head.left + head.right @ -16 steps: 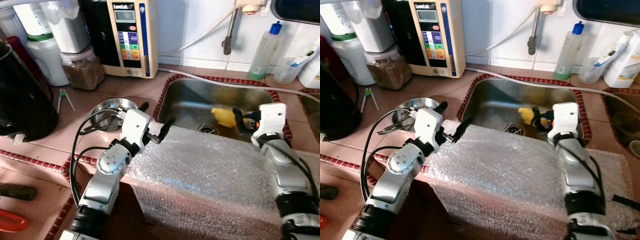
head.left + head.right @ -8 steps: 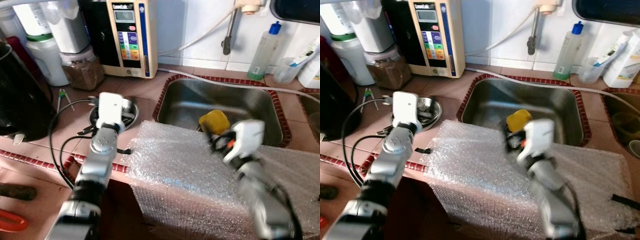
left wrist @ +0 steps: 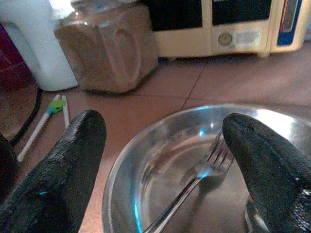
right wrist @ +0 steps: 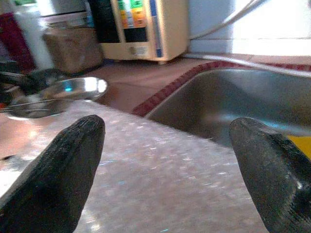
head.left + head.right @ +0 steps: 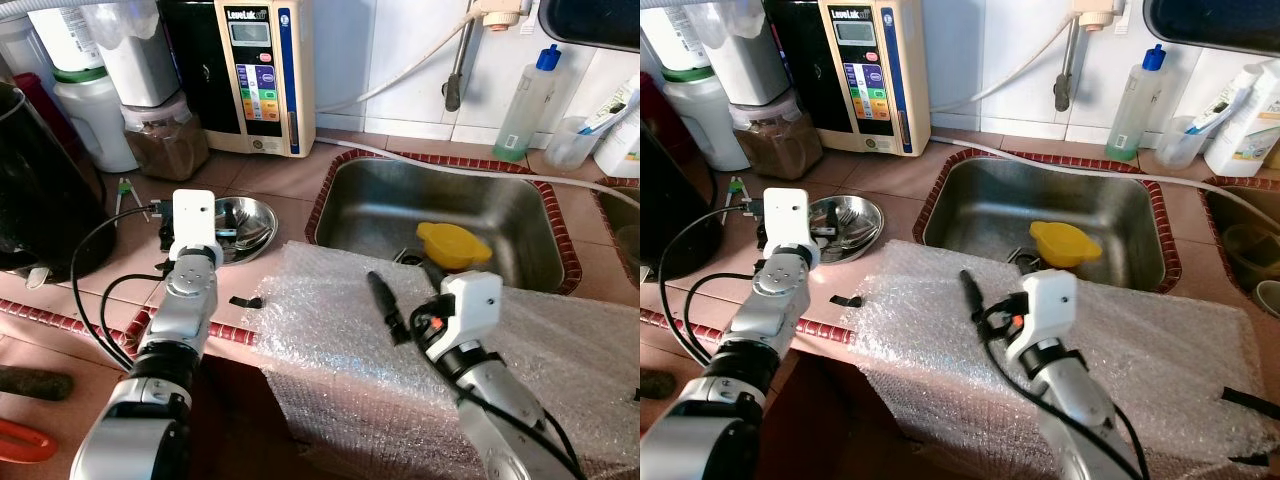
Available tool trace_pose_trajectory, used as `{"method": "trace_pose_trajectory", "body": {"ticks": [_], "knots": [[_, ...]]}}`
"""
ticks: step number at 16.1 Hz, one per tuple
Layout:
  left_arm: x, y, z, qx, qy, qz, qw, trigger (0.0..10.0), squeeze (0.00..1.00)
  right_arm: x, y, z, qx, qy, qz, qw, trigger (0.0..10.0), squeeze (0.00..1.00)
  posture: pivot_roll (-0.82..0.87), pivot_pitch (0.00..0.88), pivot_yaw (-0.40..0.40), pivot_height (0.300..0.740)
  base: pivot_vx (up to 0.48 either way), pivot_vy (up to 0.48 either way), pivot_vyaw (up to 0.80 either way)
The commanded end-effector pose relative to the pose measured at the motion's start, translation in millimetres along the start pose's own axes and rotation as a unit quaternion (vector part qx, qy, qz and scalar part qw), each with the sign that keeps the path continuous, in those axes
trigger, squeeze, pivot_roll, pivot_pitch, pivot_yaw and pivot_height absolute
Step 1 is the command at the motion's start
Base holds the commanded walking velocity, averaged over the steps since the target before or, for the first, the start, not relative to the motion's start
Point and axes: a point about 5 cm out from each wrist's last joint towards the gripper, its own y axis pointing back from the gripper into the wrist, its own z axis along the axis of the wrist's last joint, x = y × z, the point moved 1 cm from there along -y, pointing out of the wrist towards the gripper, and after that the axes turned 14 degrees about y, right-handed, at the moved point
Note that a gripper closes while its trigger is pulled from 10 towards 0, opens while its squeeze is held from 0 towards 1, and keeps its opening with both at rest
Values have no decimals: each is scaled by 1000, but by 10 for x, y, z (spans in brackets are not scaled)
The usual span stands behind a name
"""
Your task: Kitchen organization
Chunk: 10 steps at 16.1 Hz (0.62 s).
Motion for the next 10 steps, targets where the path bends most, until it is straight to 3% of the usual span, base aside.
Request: {"method": "trace_pose_trajectory", "body": {"ticks": [1,4,6,10], "knots": [[26,-39,18,5,-12,-1,1000,10000,0,72,31,44,0,-4,21,1000,10000,0,23,0,64,740,0,0,0],[-48,-57,-55,36,-51,-44,997,10000,0,146,51,81,-5,-3,53,999,10000,0,24,0,64,740,0,0,0],[-102,-72,-41,41,-51,-72,995,10000,0,255,84,118,-9,-13,90,996,10000,0,25,0,65,740,0,0,0],[-100,-92,-88,70,-46,-84,993,10000,0,294,111,101,1,-10,104,994,10000,0,28,4,66,740,0,0,0]]}}
